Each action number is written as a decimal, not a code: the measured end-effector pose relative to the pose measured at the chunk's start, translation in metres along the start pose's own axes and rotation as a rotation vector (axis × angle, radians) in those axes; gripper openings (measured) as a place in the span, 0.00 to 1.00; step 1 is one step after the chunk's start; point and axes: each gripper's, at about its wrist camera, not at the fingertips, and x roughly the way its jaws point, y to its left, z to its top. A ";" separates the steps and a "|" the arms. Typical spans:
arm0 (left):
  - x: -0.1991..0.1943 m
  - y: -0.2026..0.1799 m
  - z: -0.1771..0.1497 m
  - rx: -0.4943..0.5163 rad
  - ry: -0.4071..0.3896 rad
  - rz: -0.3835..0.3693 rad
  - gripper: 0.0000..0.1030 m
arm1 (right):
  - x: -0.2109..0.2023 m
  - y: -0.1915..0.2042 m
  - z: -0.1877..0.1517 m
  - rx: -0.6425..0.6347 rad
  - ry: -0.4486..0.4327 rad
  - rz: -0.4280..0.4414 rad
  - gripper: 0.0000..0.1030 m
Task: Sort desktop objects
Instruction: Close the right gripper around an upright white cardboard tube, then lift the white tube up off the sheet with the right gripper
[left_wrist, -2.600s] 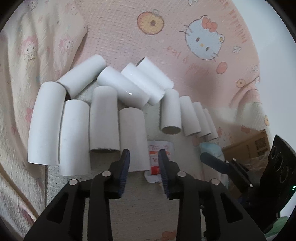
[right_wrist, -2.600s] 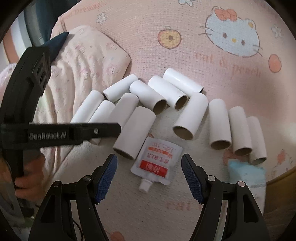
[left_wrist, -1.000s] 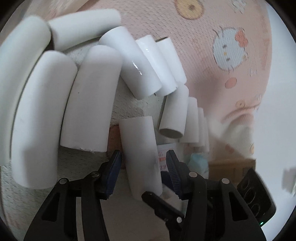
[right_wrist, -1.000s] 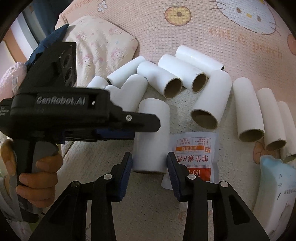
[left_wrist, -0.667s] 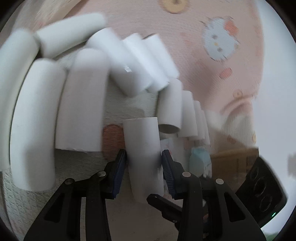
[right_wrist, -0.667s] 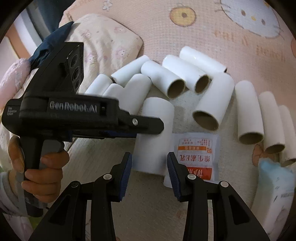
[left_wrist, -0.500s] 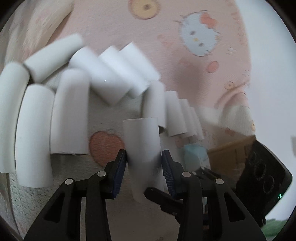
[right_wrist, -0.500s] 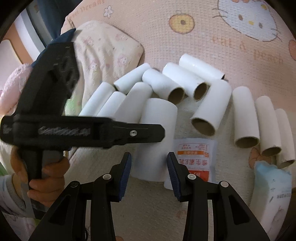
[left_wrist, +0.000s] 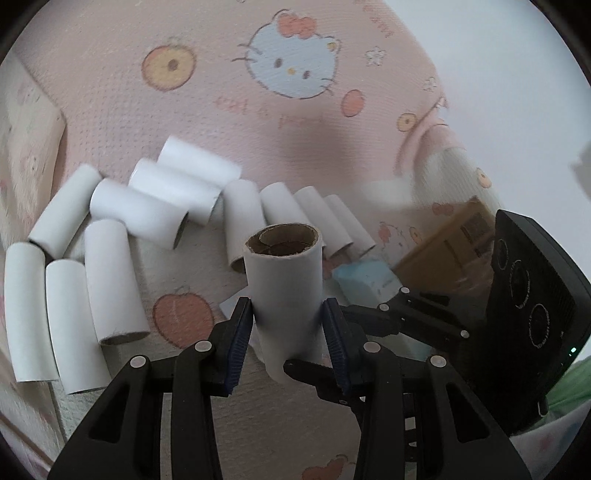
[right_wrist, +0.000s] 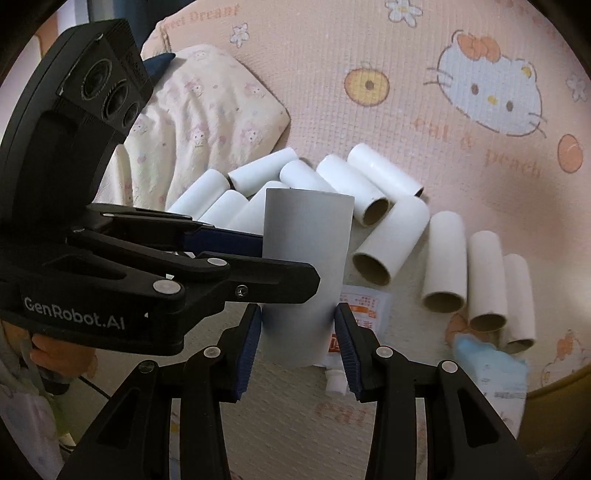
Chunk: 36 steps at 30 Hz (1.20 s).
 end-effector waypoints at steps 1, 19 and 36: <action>-0.001 -0.002 0.000 0.002 0.003 -0.013 0.41 | -0.004 0.000 0.000 0.003 -0.011 -0.003 0.39; 0.000 -0.054 -0.004 0.119 0.033 -0.052 0.42 | -0.052 -0.013 -0.019 -0.011 -0.092 -0.045 0.43; 0.008 -0.095 0.015 0.019 0.041 -0.120 0.51 | -0.106 -0.034 -0.049 0.060 -0.168 -0.119 0.42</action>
